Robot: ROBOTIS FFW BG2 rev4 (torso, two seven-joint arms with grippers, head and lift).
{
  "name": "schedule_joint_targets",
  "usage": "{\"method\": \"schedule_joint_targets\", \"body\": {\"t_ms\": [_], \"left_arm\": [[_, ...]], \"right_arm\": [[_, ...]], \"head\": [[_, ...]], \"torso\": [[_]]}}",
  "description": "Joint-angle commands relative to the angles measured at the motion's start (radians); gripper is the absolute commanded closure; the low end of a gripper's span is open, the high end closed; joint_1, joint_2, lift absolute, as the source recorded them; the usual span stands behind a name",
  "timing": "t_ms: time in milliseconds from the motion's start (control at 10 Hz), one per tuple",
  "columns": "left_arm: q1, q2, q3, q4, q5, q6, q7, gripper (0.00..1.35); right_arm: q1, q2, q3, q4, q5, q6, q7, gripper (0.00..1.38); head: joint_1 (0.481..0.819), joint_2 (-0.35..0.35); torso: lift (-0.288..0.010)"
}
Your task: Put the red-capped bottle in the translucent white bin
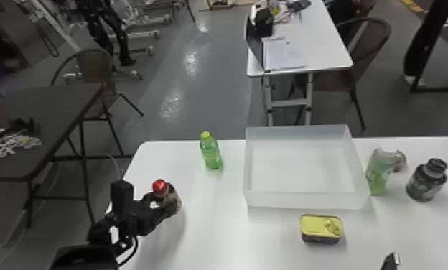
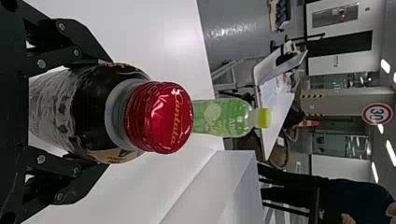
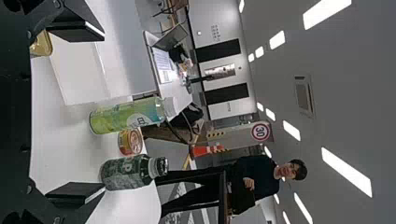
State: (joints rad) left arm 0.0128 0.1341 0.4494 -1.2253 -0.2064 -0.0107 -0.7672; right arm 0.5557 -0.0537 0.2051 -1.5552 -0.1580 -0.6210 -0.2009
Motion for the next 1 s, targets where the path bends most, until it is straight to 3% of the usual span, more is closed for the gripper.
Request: {"method": "schedule_joint_targets", "body": {"t_ms": [0, 100, 300, 500, 700, 900], "left_arm": [[0.042, -0.007, -0.077, -0.157, 0.081, 0.064, 0.023, 0.82], [0.046, -0.005, -0.147, -0.212, 0.139, 0.094, 0.040, 0.82], [0.001, 0.025, -0.321, -0.217, 0.262, 0.114, 0.052, 0.82], [-0.050, 0.030, -0.434, -0.201, 0.323, 0.109, 0.060, 0.82], [-0.109, 0.032, -0.518, -0.145, 0.367, 0.061, 0.065, 0.82], [-0.188, 0.022, -0.583, 0.016, 0.375, -0.003, 0.046, 0.82]], "right_arm": [[0.000, 0.000, -0.001, 0.001, 0.000, 0.000, 0.000, 0.16], [0.000, 0.000, 0.001, 0.001, -0.001, 0.001, 0.000, 0.16], [-0.005, 0.002, 0.001, 0.004, -0.001, 0.001, 0.003, 0.16], [-0.008, 0.003, 0.001, 0.007, -0.003, 0.001, 0.006, 0.16], [-0.008, 0.005, 0.001, 0.011, -0.005, 0.003, 0.006, 0.16], [-0.013, 0.005, 0.001, 0.015, -0.008, 0.003, 0.014, 0.16]], "head": [[0.695, 0.241], [0.695, 0.220], [0.695, 0.131], [0.695, 0.043], [0.695, -0.039], [0.695, -0.079]], "torso": [[0.000], [0.000], [0.000], [0.000], [0.000], [0.000]]}}
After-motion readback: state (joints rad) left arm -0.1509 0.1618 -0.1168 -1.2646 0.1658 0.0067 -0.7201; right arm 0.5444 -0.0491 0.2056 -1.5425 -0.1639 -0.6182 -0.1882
